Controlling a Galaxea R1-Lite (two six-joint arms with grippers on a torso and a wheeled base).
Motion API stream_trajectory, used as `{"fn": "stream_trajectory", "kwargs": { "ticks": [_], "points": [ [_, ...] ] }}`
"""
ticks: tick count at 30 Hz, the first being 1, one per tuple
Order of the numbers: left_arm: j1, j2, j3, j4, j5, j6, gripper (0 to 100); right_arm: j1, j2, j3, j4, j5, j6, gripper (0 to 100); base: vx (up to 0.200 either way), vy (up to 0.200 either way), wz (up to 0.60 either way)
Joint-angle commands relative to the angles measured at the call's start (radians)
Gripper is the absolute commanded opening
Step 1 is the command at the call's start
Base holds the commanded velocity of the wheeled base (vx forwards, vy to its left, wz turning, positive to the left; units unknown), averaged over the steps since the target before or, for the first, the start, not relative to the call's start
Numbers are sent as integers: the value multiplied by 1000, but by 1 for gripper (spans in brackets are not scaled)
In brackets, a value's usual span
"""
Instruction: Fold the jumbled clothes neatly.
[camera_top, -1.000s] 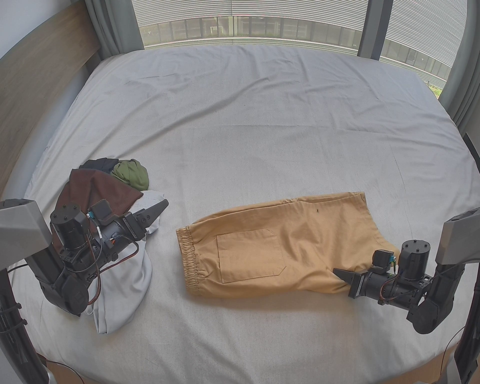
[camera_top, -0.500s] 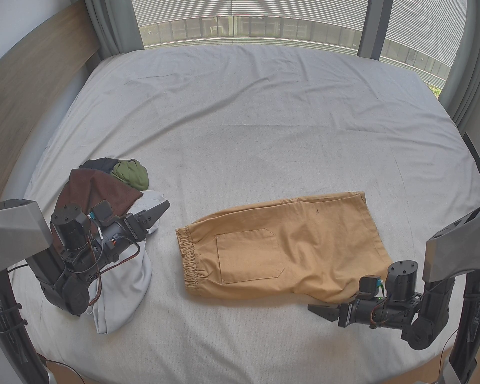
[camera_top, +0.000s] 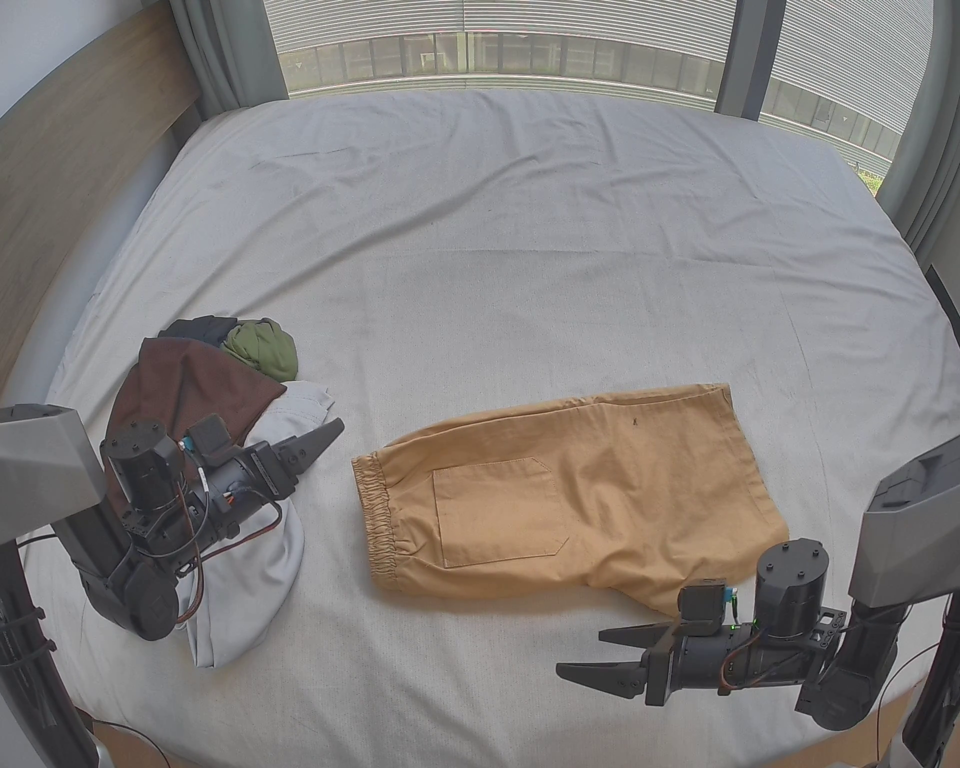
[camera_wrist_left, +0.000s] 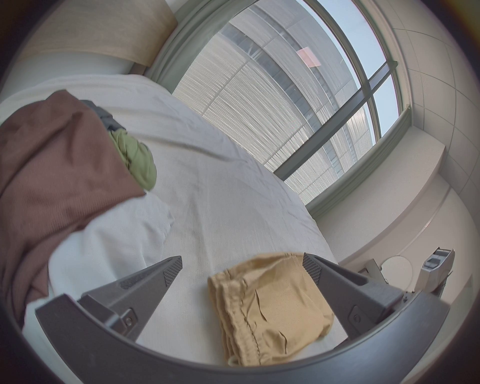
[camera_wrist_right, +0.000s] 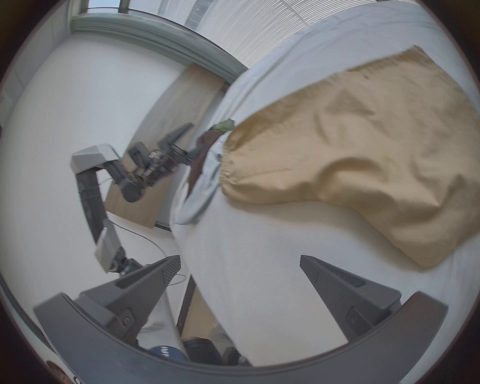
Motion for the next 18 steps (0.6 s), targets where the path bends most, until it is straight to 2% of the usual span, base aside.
{"fn": "stream_trajectory", "kwargs": {
  "ticks": [1, 10, 18],
  "points": [
    [-19, 15, 63, 0, -29, 0, 100, 40, -108, -72, -2, 27, 19, 100, 0, 0, 0],
    [-39, 39, 158, 1, -58, 0, 100, -30, -120, -275, -1, 45, 71, 100, 0, 0, 0],
    [-85, 108, 177, 1, -60, -6, 100, -95, -145, -244, -2, 47, 58, 100, 0, 0, 0]
  ]
}}
